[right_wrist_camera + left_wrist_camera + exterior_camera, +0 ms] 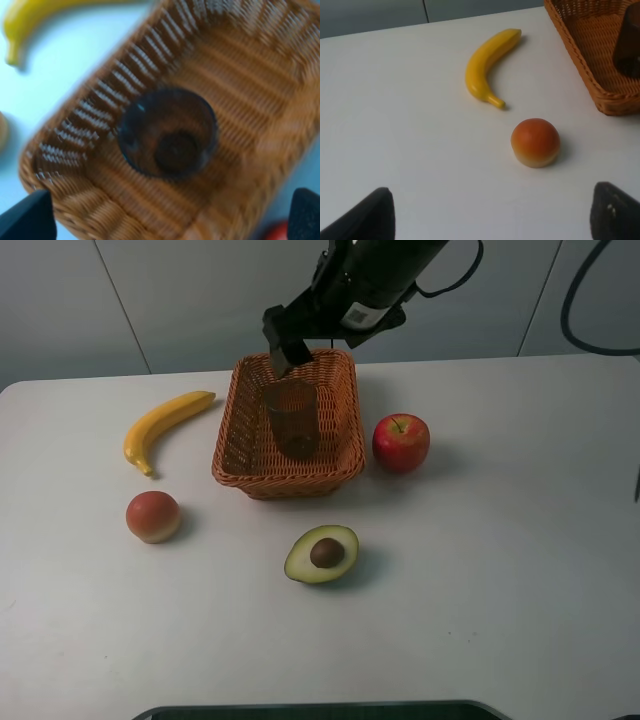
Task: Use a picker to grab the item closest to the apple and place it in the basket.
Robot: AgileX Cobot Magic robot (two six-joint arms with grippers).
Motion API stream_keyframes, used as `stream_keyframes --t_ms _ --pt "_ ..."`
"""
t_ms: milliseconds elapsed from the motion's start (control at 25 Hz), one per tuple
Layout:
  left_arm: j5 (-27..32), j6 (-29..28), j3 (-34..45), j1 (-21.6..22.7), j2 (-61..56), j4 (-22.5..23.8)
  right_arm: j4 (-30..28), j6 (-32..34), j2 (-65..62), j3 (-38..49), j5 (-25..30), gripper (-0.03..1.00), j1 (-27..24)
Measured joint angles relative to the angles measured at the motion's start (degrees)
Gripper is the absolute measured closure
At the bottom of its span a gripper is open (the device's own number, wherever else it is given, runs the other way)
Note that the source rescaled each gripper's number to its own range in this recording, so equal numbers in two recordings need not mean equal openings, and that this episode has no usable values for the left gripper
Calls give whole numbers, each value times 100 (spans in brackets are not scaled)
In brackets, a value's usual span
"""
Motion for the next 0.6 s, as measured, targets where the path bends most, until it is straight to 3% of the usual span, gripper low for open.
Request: stream_keyframes --t_ms 600 --pt "0 -12 0 0 0 0 0 558 -2298 2330 280 -3 -1853"
